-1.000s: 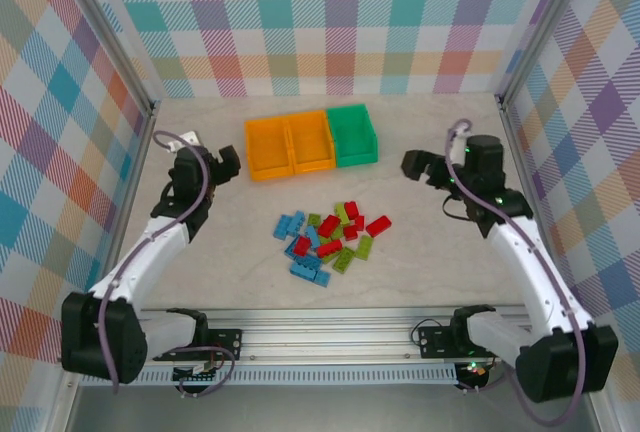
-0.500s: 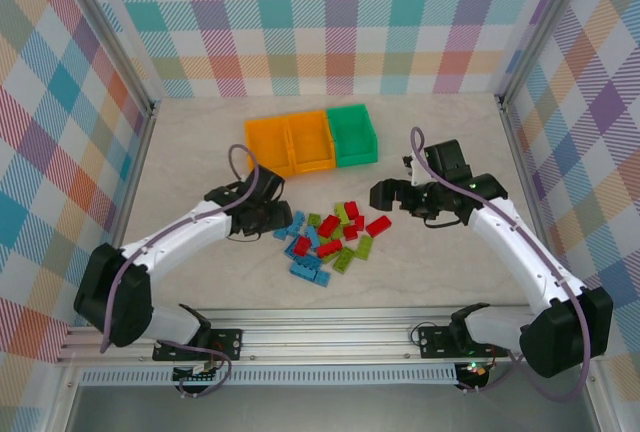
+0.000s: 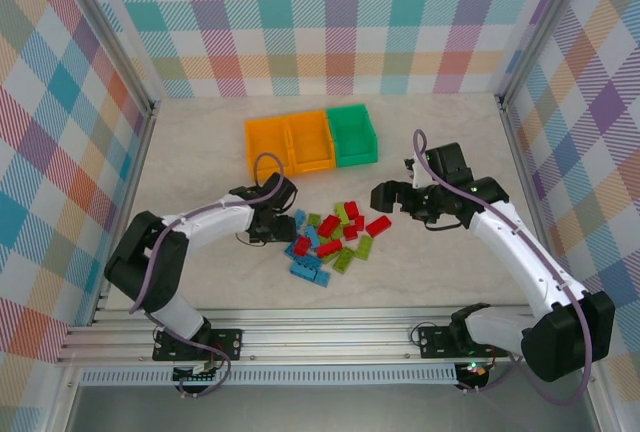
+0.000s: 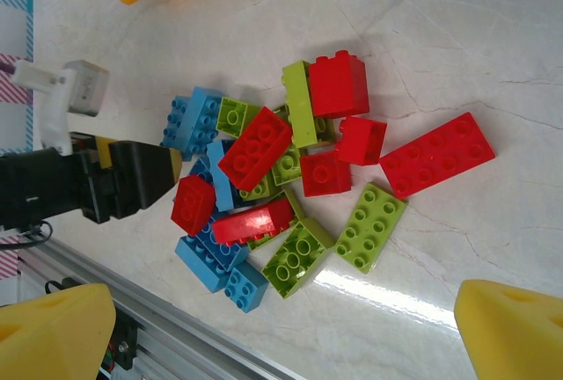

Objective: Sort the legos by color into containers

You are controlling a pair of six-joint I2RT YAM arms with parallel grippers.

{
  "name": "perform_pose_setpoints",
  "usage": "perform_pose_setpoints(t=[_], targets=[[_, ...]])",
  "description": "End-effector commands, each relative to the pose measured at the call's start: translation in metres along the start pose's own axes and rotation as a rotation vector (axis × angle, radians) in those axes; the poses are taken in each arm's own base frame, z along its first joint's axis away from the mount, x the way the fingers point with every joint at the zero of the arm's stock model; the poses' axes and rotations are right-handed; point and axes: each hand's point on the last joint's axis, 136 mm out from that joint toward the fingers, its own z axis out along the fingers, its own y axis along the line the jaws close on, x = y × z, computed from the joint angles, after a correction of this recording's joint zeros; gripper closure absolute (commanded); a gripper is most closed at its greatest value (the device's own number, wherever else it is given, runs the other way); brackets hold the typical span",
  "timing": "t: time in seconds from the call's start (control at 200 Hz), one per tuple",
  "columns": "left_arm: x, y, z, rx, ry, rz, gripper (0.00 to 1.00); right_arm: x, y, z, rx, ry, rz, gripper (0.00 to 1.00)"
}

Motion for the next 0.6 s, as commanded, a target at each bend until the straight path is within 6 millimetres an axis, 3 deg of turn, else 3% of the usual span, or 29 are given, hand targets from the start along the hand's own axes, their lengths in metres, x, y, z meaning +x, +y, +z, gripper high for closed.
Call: perform_pose_setpoints(t=[0.0, 0.145, 0.32, 0.595], targets=[[-0.004, 0.006, 0.007, -0.069, 0.007, 0.077, 0.40, -0.001, 0.007, -0.004, -0.022, -0.014, 0.001, 0.00], [-0.007, -0.003, 0.018, -0.035, 0.012, 0.086, 0.44, -0.004, 0.008, -0.007, -0.018, -0.027, 0.001, 0.00], [-0.021, -0.007, 0.023, -0.044, -0.033, 0.113, 0.36, -0.005, 0.010, -0.010, -0.017, -0.026, 0.000, 0.00], [-0.037, -0.010, 0.021, -0.067, -0.069, 0.105, 0.67, -0.004, 0.015, -0.015, -0.036, -0.025, -0.001, 0.00]])
